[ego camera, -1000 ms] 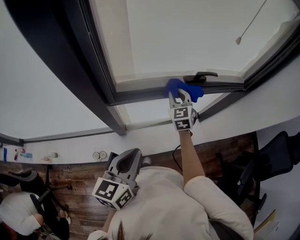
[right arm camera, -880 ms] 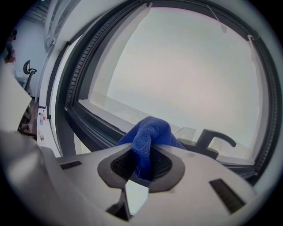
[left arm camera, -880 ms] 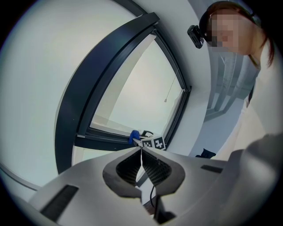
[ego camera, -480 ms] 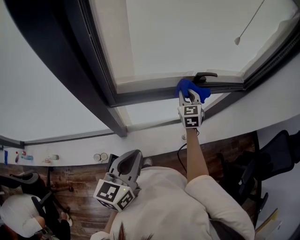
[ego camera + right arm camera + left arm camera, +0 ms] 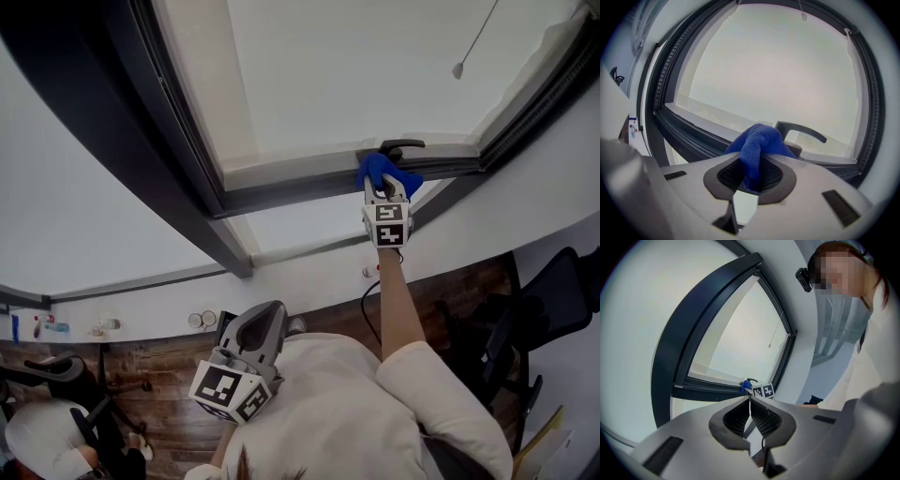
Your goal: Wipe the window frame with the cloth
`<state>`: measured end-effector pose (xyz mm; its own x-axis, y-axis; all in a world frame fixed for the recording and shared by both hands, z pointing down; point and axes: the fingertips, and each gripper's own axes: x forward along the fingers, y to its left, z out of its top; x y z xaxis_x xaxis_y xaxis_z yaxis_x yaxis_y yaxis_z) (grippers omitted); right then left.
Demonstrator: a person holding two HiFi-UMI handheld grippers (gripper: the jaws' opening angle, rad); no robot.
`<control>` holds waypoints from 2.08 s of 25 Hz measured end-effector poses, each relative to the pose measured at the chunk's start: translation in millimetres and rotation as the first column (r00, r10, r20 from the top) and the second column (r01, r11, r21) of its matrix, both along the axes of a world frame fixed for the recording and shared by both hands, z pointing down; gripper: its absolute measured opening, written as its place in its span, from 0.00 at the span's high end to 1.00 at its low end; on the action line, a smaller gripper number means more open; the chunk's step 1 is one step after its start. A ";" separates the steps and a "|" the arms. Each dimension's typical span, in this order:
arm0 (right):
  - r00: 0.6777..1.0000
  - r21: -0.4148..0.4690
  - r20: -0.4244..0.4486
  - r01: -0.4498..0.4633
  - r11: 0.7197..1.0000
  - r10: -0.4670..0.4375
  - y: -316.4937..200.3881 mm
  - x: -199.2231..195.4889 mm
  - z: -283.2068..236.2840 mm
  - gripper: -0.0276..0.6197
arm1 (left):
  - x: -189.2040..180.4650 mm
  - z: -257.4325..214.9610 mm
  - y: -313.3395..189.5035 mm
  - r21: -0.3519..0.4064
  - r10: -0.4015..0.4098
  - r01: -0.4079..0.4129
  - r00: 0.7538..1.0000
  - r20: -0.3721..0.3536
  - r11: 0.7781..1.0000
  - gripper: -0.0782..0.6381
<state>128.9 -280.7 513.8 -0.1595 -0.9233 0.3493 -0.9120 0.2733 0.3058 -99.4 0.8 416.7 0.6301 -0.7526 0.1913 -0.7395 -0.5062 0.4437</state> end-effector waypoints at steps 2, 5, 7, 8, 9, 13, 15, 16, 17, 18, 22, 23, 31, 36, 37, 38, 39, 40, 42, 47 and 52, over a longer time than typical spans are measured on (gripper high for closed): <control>1.000 0.000 0.006 0.002 1.000 -0.002 -0.1 0.3 0.4 0.87 | 3.5 -0.4 1.2 0.006 0.012 -0.012 1.000 0.004 1.000 0.88; 1.000 -0.020 0.030 0.000 1.000 0.000 -1.4 3.7 1.0 0.87 | 4.8 -0.9 3.5 0.009 0.011 -0.011 1.000 0.006 1.000 0.88; 0.999 -0.041 0.049 0.000 0.999 0.002 1.8 -0.3 -3.5 0.87 | 3.9 -1.6 4.6 0.011 0.005 -0.005 1.000 0.010 1.000 0.88; 0.998 -0.034 0.066 0.015 0.999 -0.013 6.8 -9.3 -10.4 0.87 | 3.5 -1.4 5.1 0.010 0.004 -0.005 1.000 0.012 1.000 0.88; 0.995 -0.008 0.089 0.045 0.999 -0.044 13.8 -24.5 -20.6 0.87 | 3.2 -0.8 5.4 0.008 0.004 -0.004 1.000 0.014 1.000 0.88; 0.960 0.078 0.133 0.239 0.968 -0.247 43.4 -123.2 -47.2 0.87 | -1.7 0.7 4.5 -0.005 -0.011 0.011 1.000 0.023 1.000 0.88; 0.935 0.076 0.122 0.327 0.942 -0.334 55.2 -172.0 -44.4 0.87 | -6.4 0.8 4.7 -0.011 -0.021 0.021 0.999 0.029 1.000 0.88; 0.919 0.072 0.110 0.372 0.925 -0.378 60.9 -195.1 -40.6 0.87 | -10.6 1.6 4.2 -0.015 -0.031 0.031 0.999 0.033 0.999 0.88; 0.900 0.063 0.091 0.422 0.904 -0.426 66.8 -218.1 -35.2 0.87 | -15.9 2.6 3.2 -0.021 -0.046 0.047 0.998 0.036 0.999 0.88; 0.877 0.049 0.067 0.474 0.879 -0.476 73.0 -240.3 -28.4 0.87 | -21.5 3.7 2.2 -0.028 -0.065 0.066 0.997 0.038 0.997 0.88; 0.795 -0.008 -0.025 0.606 0.796 -0.606 88.8 -300.3 -4.8 0.87 | -41.9 3.5 -1.5 -0.044 -0.118 0.120 0.992 0.035 0.992 0.88; 0.784 -0.021 -0.041 0.619 0.785 -0.620 88.6 -308.7 -1.3 0.87 | -47.9 3.8 -2.8 -0.046 -0.133 0.134 0.991 0.035 0.990 0.88; 0.786 -0.095 -0.099 0.603 0.792 -0.610 73.1 -331.2 14.1 0.87 | -78.3 7.8 -12.7 -0.072 -0.204 0.205 0.979 0.013 0.976 0.88; 0.773 -0.077 -0.130 0.617 0.783 -0.621 75.3 -331.4 17.4 0.87 | -73.0 10.0 -20.3 -0.069 -0.178 0.178 0.984 0.005 0.982 0.88; 0.770 -0.075 -0.138 0.619 0.782 -0.623 76.0 -331.2 17.8 0.87 | -71.9 9.7 -21.3 -0.067 -0.174 0.174 0.985 0.004 0.983 0.88; 0.768 -0.073 -0.143 0.621 0.780 -0.625 76.5 -331.2 17.9 0.87 | -71.3 9.4 -21.9 -0.066 -0.172 0.172 0.985 0.002 0.983 0.88; 0.766 -0.071 -0.146 0.624 0.778 -0.627 77.0 -331.2 17.9 0.87 | -71.0 9.1 -22.3 -0.065 -0.172 0.172 0.985 0.001 0.983 0.88; 0.764 -0.068 -0.148 0.626 0.777 -0.629 77.4 -331.1 17.8 0.87 | -70.9 8.8 -22.8 -0.063 -0.173 0.173 0.985 0.001 0.983 0.88; 0.760 -0.061 -0.154 0.630 0.774 -0.631 77.7 -330.7 17.9 0.87 | -70.8 8.2 -23.9 -0.060 -0.176 0.175 0.984 0.003 0.983 0.88; 0.747 -0.060 -0.180 0.641 0.765 -0.640 79.3 -329.1 19.0 0.87 | -70.0 7.4 -24.5 -0.053 -0.180 0.180 0.984 0.009 0.982 0.88; 0.726 -0.067 -0.225 0.654 0.754 -0.650 80.0 -325.6 20.7 0.87 | -65.6 6.8 -24.8 -0.051 -0.178 0.178 0.984 0.011 0.983 0.88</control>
<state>-196.7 -200.7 534.6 -0.6450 -0.6266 0.4374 -0.4183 0.7685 0.4842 -165.0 -24.0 423.5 0.4853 -0.8417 0.2367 -0.8188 -0.3425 0.4607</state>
